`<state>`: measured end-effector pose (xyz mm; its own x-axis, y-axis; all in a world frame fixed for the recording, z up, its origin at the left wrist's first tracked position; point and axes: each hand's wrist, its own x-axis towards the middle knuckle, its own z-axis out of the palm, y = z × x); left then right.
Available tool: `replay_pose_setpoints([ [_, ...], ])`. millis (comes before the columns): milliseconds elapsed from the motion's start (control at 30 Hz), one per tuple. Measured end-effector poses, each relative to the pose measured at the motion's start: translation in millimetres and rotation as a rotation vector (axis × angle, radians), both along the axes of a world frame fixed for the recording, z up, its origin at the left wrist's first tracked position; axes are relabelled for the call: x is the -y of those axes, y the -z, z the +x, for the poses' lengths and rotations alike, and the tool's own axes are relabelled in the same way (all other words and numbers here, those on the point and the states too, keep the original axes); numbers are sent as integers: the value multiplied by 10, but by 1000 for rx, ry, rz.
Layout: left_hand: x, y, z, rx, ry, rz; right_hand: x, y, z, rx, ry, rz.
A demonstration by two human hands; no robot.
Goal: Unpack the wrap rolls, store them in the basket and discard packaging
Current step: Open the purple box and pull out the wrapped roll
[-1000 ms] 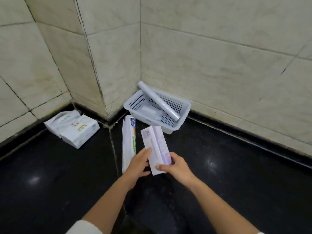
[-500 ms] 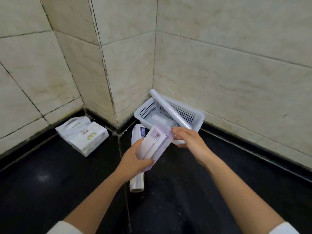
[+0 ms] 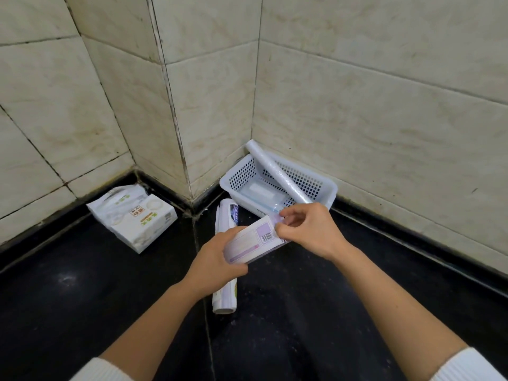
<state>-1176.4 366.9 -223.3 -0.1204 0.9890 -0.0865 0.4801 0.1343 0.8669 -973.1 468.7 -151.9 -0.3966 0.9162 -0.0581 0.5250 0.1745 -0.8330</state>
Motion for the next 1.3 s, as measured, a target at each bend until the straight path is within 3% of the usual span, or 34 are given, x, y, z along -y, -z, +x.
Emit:
replay_pose_setpoints([
  [300,-31,-61,-68,23,8,47,-140,-1,98,-212,108,-94],
  [367,-37,-68,-76,15,-2,56,-138,32,132,-96,140,52],
  [467,-38,-66,-68,3,-14,67,-91,60,152,115,85,469],
  [500,-42,-66,-58,1,-12,75,-69,73,148,110,35,480],
  [633,-51,-69,-7,-12,3,101,37,67,93,-149,6,-43],
  [733,-33,-53,7,-10,6,107,65,77,104,-266,31,-235],
  [900,-35,-49,-12,78,-11,85,65,51,227,-385,46,-202],
  [1300,-43,-32,-79,112,26,35,84,-104,260,-96,-150,-55],
])
